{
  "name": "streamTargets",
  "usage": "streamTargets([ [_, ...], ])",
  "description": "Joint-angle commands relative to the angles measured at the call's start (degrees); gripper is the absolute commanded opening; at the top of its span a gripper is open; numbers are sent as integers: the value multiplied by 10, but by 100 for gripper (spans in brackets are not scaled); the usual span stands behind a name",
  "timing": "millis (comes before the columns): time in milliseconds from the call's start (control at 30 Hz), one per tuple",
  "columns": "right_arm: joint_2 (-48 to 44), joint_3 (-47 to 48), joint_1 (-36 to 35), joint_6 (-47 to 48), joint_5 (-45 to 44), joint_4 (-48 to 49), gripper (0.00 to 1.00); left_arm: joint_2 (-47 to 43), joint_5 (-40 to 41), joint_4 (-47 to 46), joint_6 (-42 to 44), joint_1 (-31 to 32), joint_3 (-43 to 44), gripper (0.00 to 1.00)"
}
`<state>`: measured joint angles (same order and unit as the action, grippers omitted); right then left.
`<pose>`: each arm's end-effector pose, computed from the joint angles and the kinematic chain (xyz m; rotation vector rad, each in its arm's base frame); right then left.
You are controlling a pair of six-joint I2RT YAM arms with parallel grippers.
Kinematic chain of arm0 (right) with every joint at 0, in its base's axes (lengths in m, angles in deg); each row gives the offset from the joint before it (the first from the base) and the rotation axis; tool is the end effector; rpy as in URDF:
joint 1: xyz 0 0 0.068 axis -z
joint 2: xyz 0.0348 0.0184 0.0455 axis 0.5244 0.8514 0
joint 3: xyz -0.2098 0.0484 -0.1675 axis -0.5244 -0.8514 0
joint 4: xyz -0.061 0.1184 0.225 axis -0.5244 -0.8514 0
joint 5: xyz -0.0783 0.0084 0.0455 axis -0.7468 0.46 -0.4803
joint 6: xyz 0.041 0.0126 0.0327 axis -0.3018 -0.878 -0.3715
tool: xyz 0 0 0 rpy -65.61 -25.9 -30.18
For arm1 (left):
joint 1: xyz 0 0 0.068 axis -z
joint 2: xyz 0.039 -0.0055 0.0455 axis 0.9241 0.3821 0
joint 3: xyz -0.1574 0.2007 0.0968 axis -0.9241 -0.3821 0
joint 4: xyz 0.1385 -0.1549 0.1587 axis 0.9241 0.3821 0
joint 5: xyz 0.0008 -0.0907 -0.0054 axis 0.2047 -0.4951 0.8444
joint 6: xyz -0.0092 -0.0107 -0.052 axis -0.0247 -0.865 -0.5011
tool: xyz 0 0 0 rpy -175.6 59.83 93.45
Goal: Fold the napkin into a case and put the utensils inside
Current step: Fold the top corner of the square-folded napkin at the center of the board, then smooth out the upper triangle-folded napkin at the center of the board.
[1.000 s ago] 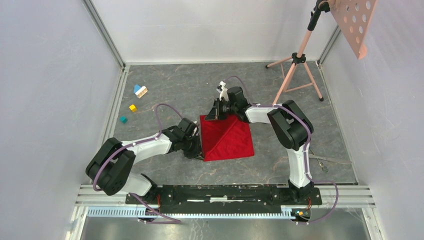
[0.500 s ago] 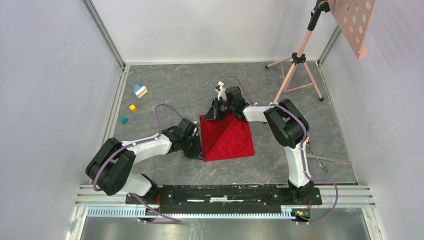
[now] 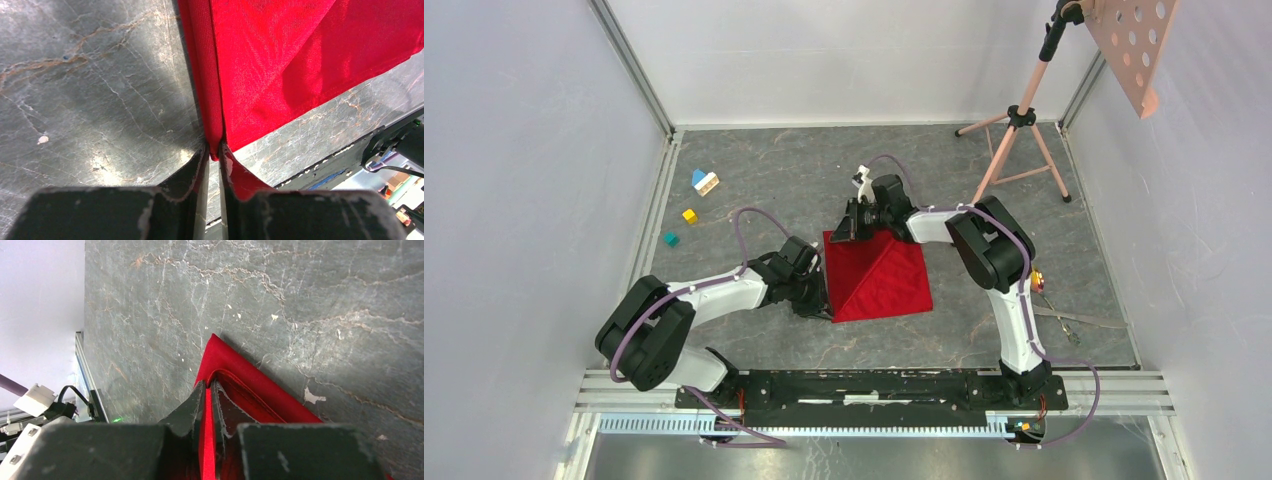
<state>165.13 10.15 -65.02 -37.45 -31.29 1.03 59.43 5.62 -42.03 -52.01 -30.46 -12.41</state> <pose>0.3710 0.2681 0.1122 -0.2237 2.3982 1.3161 0.1866 -0.1525 0.1416 -0.0273 2.8415 -0.7370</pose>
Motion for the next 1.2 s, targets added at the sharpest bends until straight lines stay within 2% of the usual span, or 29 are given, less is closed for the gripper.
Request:
streamTargets([
  [0,5,35,0,7,6,23,13,-4,27,16,-11,0,-8,22],
  [133,12,51,4,9,12,22,19,-10,34,17,-12,0,-5,26],
  [300,2,68,6,17,41,13,34,-27,36,32,-16,0,-1,30],
  [400,-38,82,12,60,46,-35,40,-58,45,69,-14,-1,5,34],
  [533,-129,65,23,169,35,-145,51,-124,72,132,-11,-4,24,40],
  [600,-173,30,33,235,4,-199,55,-145,69,148,-9,-13,41,49],
  [667,-219,-25,49,264,-31,-212,59,-145,57,144,-8,-23,66,61],
  [733,-249,-86,76,267,-31,-191,60,-116,56,140,1,-31,105,69],
  [833,-258,-143,125,252,11,-138,59,-31,60,133,23,-47,187,75],
  [1033,-241,-149,164,274,10,-140,52,149,173,171,89,-52,354,77],
  [1167,-218,-142,176,274,9,-134,45,233,220,196,112,-58,419,74],
])
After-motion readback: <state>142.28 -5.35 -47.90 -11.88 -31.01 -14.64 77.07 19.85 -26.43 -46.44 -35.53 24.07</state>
